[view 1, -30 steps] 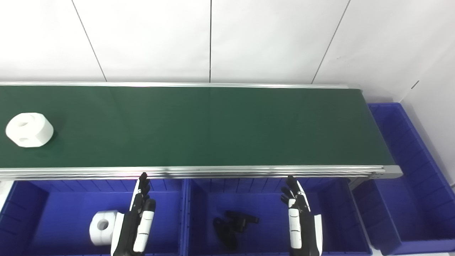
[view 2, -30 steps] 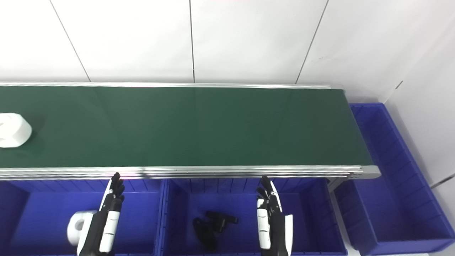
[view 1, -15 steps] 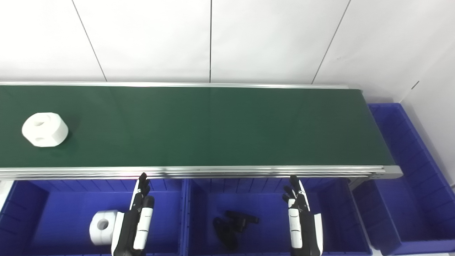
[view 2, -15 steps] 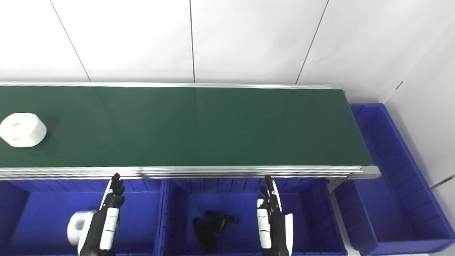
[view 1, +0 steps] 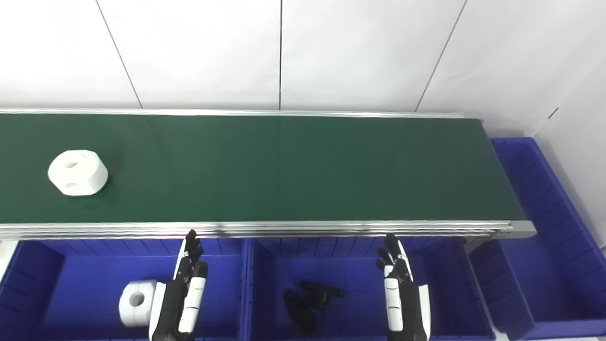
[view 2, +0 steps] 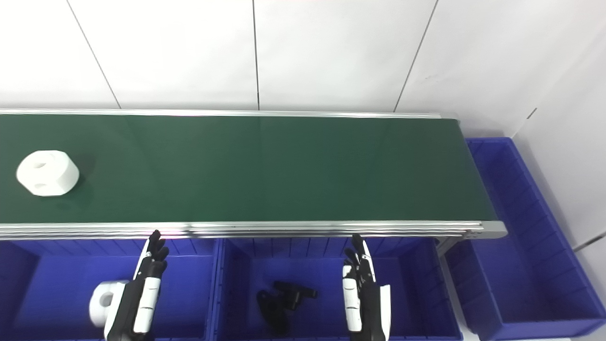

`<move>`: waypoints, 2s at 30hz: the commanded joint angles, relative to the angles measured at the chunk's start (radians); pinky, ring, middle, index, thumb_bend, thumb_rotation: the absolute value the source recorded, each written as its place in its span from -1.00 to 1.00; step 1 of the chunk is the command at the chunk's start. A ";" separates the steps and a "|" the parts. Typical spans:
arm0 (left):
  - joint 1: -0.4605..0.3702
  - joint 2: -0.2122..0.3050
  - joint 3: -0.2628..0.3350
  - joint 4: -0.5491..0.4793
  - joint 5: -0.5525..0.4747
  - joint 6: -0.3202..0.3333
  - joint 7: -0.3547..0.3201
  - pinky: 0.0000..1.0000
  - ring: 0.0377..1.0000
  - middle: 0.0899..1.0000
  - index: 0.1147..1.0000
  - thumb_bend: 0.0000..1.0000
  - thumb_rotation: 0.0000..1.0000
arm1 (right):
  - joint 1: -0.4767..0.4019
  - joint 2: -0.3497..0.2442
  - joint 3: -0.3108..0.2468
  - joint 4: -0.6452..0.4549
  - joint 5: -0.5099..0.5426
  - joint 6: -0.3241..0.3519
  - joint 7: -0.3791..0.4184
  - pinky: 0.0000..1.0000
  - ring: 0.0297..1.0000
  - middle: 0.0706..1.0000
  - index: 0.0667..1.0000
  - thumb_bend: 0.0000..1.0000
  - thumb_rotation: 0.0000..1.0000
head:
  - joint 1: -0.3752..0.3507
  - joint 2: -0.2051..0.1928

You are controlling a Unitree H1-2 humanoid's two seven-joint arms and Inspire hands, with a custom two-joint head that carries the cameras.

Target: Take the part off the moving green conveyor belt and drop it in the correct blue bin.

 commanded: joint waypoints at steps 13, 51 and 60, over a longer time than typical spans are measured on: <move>-0.017 -0.072 -0.048 0.159 0.084 -0.198 0.087 0.71 0.77 0.88 0.88 0.28 0.57 | -0.019 -0.056 -0.049 0.103 0.117 -0.105 0.045 0.85 0.85 0.91 0.88 0.12 1.00 | 0.243 -0.180; -0.619 0.489 0.025 -0.036 0.400 -0.141 -0.247 0.35 0.43 0.44 0.37 0.73 -0.25 | -0.101 -0.063 -0.081 0.226 0.164 -0.106 0.100 0.92 0.88 0.92 0.92 -0.05 1.00 | 0.279 -0.260; -0.845 0.583 -0.045 0.297 0.469 -0.322 -0.213 0.49 0.52 0.47 0.35 0.74 -0.27 | -0.109 -0.051 -0.079 0.227 0.158 -0.106 0.093 0.88 0.83 0.88 0.89 -0.16 1.00 | 0.269 -0.254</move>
